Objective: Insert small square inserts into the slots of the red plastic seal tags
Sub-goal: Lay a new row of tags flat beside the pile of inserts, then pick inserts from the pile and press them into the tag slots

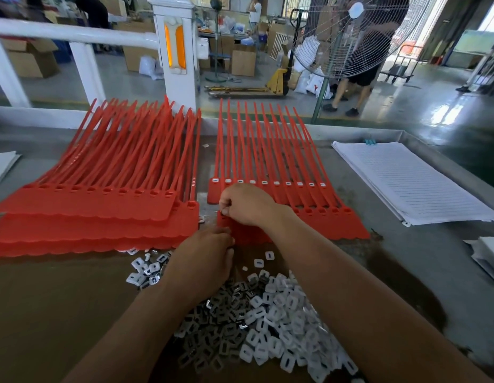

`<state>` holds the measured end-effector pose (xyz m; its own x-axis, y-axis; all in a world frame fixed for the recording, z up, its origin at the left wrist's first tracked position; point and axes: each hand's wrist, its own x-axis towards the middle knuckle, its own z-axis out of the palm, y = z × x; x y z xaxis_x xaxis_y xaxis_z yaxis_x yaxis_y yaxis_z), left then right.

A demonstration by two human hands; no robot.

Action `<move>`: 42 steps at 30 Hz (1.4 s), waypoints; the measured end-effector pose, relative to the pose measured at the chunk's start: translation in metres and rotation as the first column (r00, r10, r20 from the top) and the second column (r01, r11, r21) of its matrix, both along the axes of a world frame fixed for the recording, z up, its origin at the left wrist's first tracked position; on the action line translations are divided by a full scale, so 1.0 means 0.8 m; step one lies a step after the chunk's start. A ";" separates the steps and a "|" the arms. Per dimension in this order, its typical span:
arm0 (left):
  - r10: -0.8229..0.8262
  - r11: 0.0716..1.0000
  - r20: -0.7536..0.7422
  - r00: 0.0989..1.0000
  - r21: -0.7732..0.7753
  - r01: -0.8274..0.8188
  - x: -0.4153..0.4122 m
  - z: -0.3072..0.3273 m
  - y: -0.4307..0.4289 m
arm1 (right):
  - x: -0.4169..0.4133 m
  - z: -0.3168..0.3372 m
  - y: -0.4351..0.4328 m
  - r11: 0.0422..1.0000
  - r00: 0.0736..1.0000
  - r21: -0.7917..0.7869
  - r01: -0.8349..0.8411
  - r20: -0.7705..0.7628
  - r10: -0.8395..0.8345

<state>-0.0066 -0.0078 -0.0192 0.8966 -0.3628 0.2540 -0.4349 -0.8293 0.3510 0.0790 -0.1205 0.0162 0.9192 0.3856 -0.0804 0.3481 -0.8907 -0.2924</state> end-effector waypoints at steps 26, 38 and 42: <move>0.019 1.000 -0.007 1.000 -0.021 -0.019 0.001 0.004 -0.001 | 0.006 -0.008 -0.010 0.952 0.990 0.270 0.142 -0.012 -0.144; 0.027 0.999 0.011 1.000 -0.039 -0.027 -0.001 0.005 -0.001 | 0.004 -0.011 -0.015 0.954 0.993 0.276 0.121 -0.016 -0.121; 0.022 0.996 0.017 1.000 -0.089 -0.021 0.003 0.002 0.002 | -0.011 -0.005 -0.021 0.944 0.994 0.316 0.092 0.031 -0.107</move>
<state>-0.0041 -0.0061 -0.0176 0.8989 -0.3186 0.3008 -0.4243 -0.8042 0.4162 0.0701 -0.1376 0.0124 0.9538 0.2910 0.0744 0.2829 -0.7872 -0.5480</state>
